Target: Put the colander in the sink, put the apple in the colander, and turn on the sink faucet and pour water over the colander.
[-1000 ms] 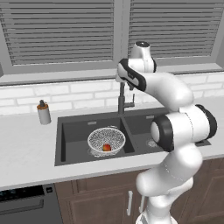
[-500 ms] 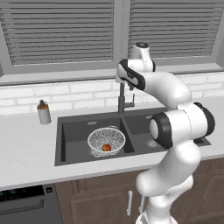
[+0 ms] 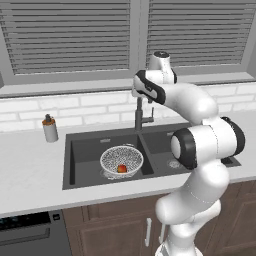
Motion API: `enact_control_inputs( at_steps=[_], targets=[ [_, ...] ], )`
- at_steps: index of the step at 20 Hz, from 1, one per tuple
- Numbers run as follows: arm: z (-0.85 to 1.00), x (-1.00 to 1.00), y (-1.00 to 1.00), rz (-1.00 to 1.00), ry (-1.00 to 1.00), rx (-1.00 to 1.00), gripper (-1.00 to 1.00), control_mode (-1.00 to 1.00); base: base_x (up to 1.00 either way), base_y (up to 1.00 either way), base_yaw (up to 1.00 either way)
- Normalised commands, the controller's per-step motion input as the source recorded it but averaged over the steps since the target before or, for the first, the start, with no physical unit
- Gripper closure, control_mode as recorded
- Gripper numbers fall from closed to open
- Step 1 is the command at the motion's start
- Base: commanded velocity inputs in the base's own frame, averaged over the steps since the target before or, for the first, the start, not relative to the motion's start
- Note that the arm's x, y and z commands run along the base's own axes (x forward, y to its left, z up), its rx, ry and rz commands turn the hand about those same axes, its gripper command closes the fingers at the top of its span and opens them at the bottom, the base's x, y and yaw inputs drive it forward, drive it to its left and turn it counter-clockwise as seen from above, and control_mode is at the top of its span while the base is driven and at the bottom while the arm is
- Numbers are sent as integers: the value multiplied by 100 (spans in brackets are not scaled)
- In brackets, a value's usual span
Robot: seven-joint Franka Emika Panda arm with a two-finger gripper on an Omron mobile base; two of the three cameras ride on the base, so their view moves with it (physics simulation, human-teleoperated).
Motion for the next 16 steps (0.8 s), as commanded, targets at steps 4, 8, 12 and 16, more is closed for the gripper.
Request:
enact_control_inputs(
  at_steps=[4, 8, 12, 16],
  targets=[
    [-14, 0, 2, 0, 0, 0, -100, -100, 0, 0, 0],
    [-15, 0, 9, 0, 0, 0, -100, -100, 0, 0, 0],
    [-33, 0, 20, 0, 0, 0, -100, -100, 0, 0, 0],
    [-42, 0, 17, 0, 3, 0, -100, -100, 0, 0, 0]
  ],
)
